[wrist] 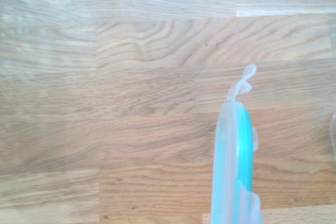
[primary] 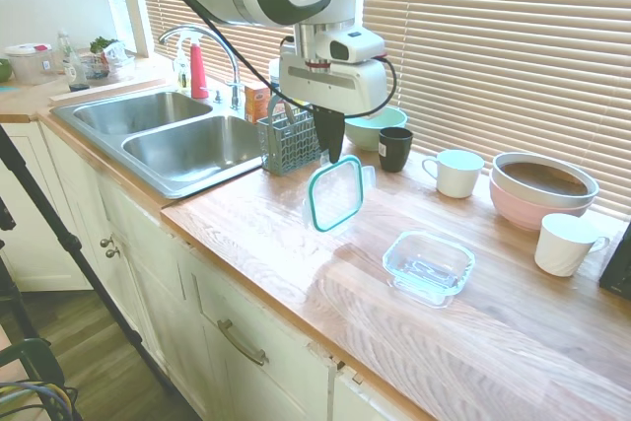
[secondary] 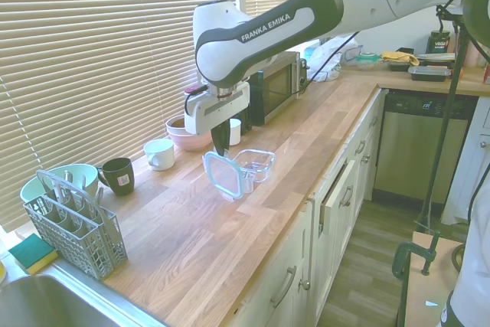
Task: Cover the lid of the food container
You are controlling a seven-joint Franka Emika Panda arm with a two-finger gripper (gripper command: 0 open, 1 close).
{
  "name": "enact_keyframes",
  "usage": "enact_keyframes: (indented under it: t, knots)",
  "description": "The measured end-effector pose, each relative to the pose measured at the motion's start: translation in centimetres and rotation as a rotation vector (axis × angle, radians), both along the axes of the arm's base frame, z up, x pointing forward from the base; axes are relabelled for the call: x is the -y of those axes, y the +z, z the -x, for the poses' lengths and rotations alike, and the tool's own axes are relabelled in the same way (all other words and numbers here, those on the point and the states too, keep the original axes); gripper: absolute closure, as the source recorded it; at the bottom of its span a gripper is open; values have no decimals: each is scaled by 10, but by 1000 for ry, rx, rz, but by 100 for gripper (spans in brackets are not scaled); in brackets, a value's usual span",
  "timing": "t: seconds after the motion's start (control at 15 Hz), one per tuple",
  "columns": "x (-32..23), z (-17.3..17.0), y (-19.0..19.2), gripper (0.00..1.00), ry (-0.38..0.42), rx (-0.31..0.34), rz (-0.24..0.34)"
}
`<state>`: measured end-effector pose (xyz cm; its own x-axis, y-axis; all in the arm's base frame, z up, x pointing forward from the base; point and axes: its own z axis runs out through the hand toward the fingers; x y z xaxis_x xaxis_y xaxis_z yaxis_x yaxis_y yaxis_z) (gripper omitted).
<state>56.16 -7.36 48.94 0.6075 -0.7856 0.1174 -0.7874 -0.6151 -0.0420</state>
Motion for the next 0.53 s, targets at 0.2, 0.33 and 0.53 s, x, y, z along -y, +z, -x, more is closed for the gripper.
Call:
enact_keyframes:
  t: [0.2,0.33,0.53]
  knots:
    - [17,5,0,100,-5,3,-8]
    - [29,9,-3,100,-9,5,-14]
    - [43,12,-2,100,-11,9,-26]
